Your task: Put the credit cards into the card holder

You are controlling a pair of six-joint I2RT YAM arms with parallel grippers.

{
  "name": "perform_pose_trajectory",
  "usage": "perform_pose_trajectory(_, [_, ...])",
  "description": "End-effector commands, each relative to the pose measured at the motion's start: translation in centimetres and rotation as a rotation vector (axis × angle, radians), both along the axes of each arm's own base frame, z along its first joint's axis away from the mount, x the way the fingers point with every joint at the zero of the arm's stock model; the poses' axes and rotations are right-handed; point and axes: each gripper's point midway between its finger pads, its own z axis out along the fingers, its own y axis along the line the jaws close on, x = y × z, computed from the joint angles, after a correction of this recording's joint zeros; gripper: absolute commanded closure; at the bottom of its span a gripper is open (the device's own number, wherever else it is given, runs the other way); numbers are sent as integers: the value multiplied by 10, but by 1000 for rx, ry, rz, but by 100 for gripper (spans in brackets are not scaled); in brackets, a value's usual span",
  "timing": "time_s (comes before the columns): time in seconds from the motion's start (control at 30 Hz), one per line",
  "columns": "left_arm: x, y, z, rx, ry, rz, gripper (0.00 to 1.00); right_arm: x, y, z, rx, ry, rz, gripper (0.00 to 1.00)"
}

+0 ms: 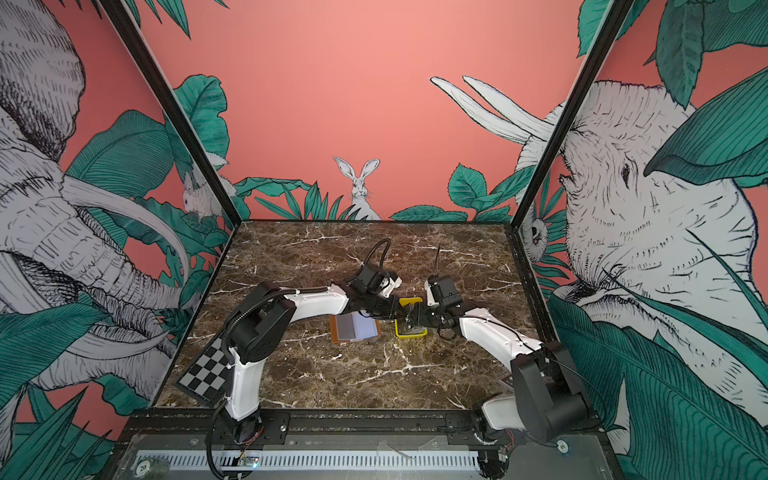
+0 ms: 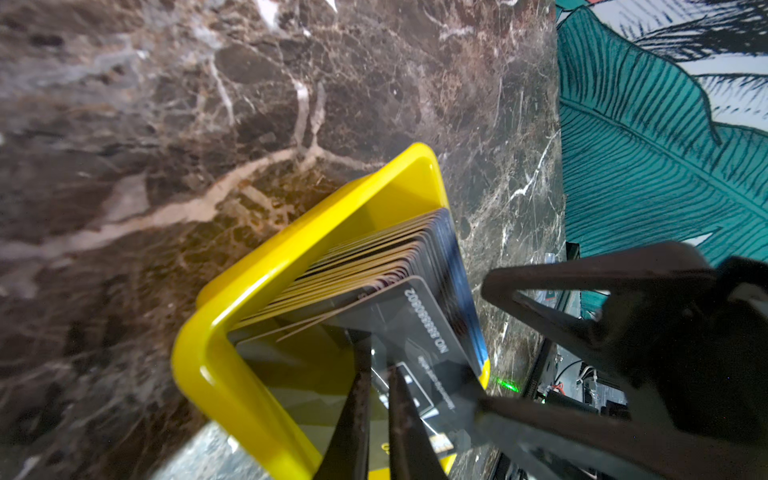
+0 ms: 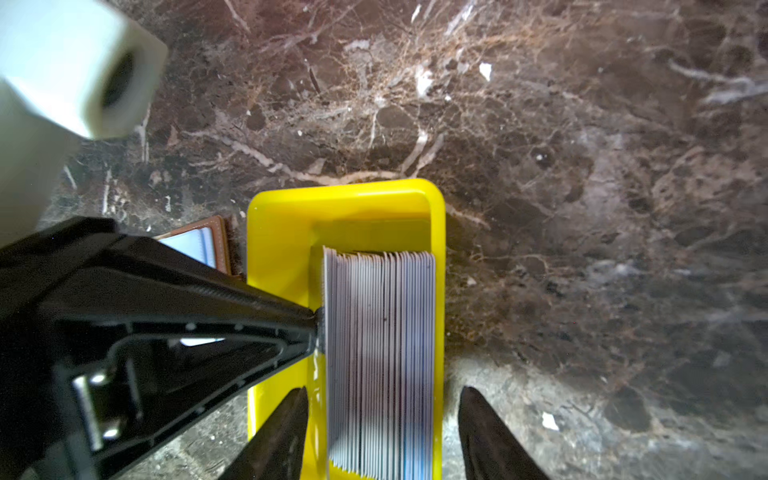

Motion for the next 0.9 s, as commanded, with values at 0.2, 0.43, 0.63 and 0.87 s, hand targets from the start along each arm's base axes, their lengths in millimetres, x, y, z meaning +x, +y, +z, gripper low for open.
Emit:
perform_pose_trajectory(0.2, [-4,3,-13,45,30,5,87,2,18,22,115,1,3,71])
perform_pose_trajectory(0.43, [-5,4,-12,43,25,4,87,4,23,8,116,39,12,79])
perform_pose_trajectory(0.63, [-3,2,-8,28,19,10,87,4,27,4,126,47,19,88])
perform_pose_trajectory(0.87, [3,3,21,-36,-50,35,87,4,24,16,128,22,3,99])
